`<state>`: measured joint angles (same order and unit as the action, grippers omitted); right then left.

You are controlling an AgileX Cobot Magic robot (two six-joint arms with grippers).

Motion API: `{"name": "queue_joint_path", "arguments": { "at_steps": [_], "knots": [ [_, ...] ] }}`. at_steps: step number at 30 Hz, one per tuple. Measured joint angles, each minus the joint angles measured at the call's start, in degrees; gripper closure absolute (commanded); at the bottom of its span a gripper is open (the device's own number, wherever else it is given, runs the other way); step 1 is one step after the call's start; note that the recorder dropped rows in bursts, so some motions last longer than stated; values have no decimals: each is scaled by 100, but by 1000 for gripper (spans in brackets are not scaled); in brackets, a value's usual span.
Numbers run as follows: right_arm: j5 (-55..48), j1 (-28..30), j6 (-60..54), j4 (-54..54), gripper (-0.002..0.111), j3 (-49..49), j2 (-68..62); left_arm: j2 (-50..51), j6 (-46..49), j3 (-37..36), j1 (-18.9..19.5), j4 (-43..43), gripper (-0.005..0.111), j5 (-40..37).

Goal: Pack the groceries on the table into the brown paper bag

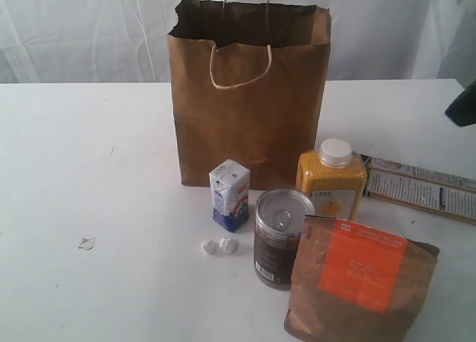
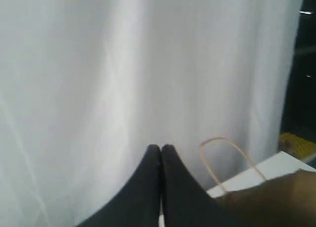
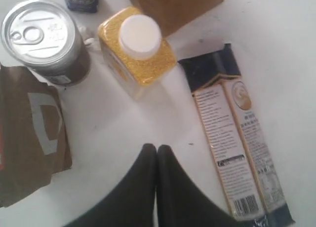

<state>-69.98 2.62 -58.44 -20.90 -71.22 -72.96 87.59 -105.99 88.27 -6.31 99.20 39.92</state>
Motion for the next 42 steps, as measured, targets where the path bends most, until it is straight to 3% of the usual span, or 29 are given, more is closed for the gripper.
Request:
{"name": "queue_joint_path", "arguments": {
  "at_steps": [4, 6, 9, 11, 13, 15, 26, 34, 42],
  "knots": [
    [25, 0, -655, -359, 107, 52, -421, -158, -524, -192, 420, 0, 107, -917],
    [35, -17, -758, -596, 99, 52, -571, -264, -832, -541, 585, 0, 107, -1622],
    [50, -148, -819, -902, 79, 52, -723, -500, -1053, -1303, 711, 10, 107, -2823],
    [59, -281, -821, -1008, 57, 52, -820, -693, -1065, -1812, 720, 21, 107, -3486],
    [59, -440, -914, -1048, 37, 52, -933, -947, -1034, -2295, 720, 21, 107, -3770],
    [69, -623, -1177, -1073, 24, 52, -1117, -1215, -885, -2765, 720, 11, 107, -3839],
    [680, -985, -1560, -971, 26, 52, -1854, -2414, -170, -4270, 720, 11, 107, -3605],
    [1129, -1000, -2399, -493, 26, 52, -1854, -3101, -723, -5735, 720, 21, 107, -4455],
    [1484, -1000, -2774, -472, 26, 52, -1925, -4199, -716, -6371, 720, -1, 107, -3920]
  ]
}}
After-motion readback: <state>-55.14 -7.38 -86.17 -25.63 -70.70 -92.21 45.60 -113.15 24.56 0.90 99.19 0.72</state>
